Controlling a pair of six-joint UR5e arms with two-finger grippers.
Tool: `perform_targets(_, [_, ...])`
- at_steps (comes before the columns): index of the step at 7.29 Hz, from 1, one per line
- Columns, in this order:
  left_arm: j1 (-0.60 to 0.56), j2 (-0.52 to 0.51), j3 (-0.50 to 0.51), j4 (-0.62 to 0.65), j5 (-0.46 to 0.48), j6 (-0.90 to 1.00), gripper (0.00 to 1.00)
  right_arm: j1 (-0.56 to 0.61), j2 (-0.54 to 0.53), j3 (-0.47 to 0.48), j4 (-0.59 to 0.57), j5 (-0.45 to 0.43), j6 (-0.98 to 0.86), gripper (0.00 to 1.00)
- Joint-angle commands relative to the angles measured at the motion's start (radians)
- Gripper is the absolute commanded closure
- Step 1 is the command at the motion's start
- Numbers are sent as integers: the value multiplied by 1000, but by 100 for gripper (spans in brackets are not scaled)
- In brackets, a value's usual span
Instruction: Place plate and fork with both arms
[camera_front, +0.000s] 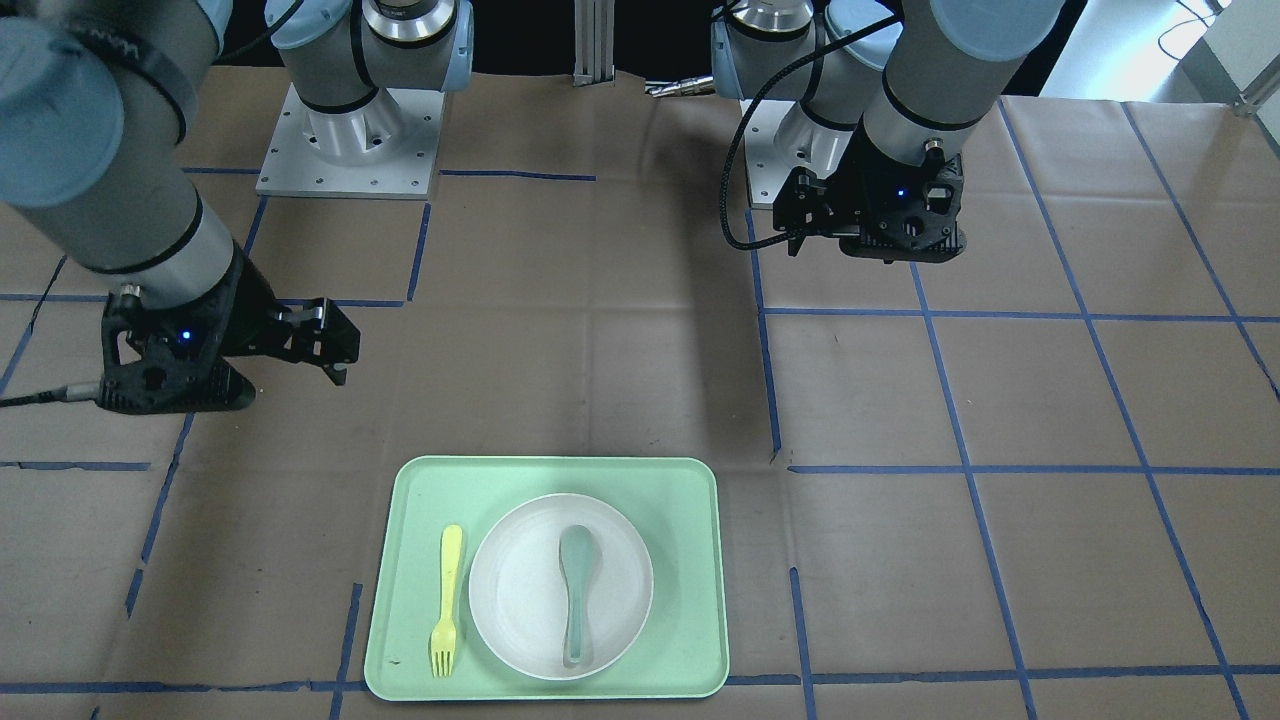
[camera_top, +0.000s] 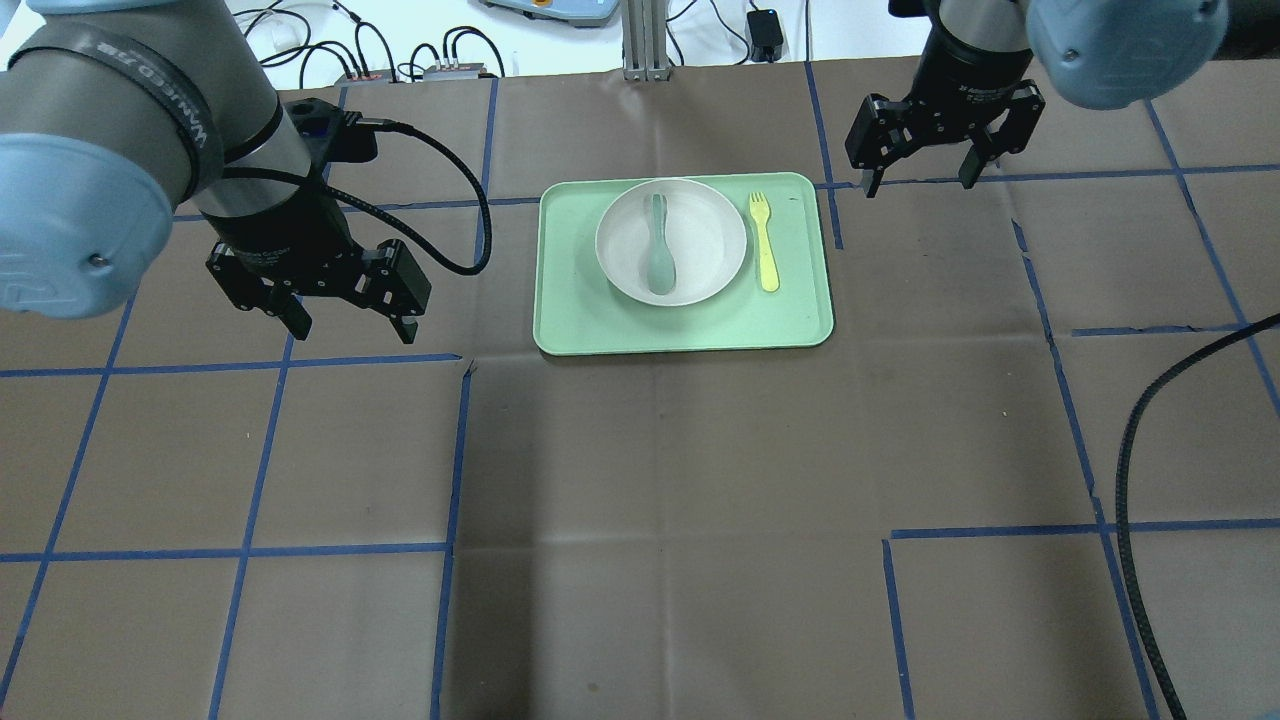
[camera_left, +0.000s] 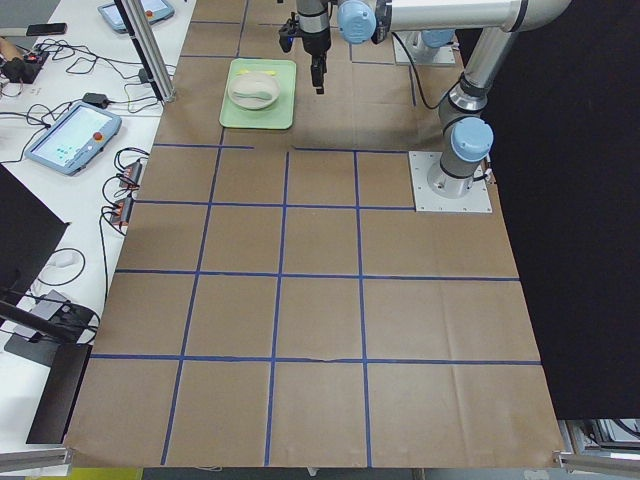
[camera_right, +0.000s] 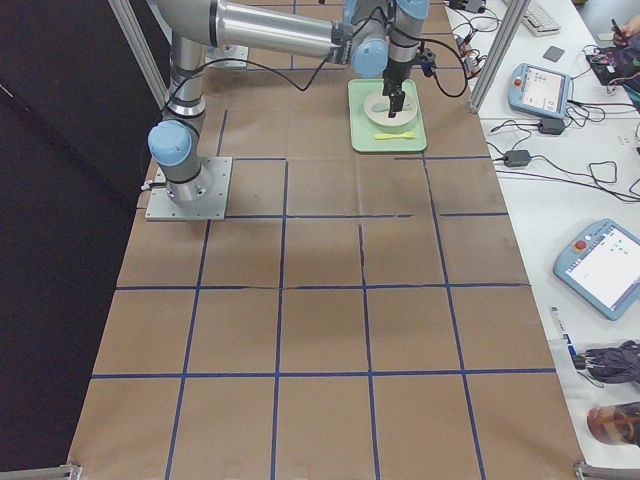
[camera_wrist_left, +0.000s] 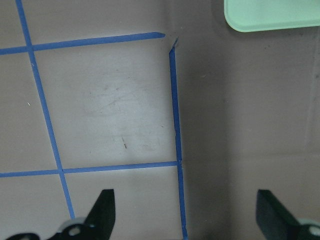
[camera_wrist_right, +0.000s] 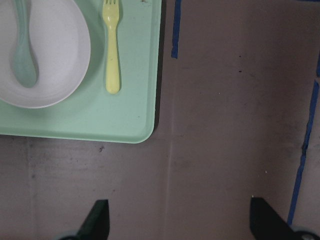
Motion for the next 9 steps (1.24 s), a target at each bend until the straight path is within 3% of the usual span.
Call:
perform_targets(1, [-1,-1,1,12,-2,2,1,55,-65,13,76,-5,83,1])
perform_targets(2, [-1,-2,-1,25,-4,2,1,89,-63,16,76,-8,102,1])
perform_targets(5, [-1,-4,1,38,-4,2,1,60,-101,48,70,-7,79,4])
perform_targets(7, [-1,-4,-1,38,-4,2,1,14,-164,121,52,-2,47,3])
perform_targets(9, [0,-4,-1,38,-4,2,1,10,-169,129,55,-1,51,0])
